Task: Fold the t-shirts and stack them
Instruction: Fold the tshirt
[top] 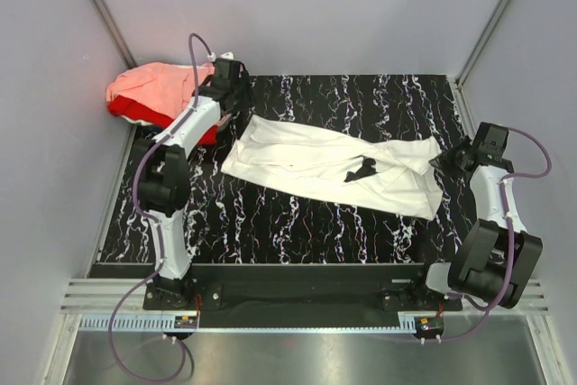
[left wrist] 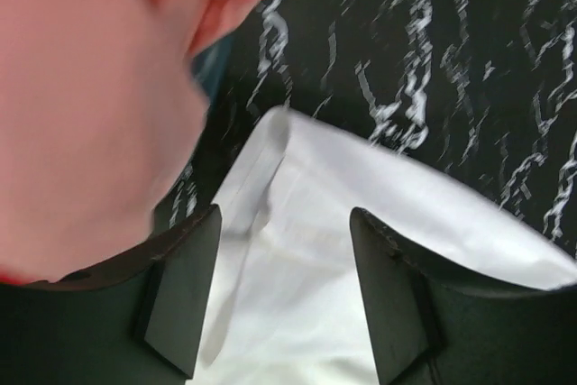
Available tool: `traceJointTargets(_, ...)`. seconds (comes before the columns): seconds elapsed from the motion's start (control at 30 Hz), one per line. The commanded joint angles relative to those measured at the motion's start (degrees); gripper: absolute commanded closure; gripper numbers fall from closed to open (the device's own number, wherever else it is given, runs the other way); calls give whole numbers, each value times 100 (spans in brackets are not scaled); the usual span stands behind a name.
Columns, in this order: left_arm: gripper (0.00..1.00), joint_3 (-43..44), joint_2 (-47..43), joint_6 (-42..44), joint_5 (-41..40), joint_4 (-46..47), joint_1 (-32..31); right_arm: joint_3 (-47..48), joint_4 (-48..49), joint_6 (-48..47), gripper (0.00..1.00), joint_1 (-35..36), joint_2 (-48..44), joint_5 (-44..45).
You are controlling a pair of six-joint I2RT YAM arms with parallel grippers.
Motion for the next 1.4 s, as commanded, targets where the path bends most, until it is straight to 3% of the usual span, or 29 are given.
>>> traceJointTargets(0.0, 37, 913, 709, 140, 59, -722, -24, 106, 262, -166, 100, -2, 126, -217)
traceJointTargets(0.1, 40, 1003, 974, -9, 85, -742, -24, 203, 235, -237, 100, -2, 223, -191)
traceJointTargets(0.23, 42, -56, 641, -185, 129, -180, -42, 203, 340, -219, 100, -2, 337, -278)
traceJointTargets(0.37, 43, -202, 640, -220, 226, -73, -42, 185, 393, -202, 100, 7, 416, -323)
traceJointTargets(1.2, 47, 220, 1159, -264, 253, -38, -235, 27, 551, -254, 100, -2, 610, -384)
traceJointTargets(1.37, 56, 386, 1299, -203, 261, -55, -270, -26, 578, -263, 100, -2, 627, -384)
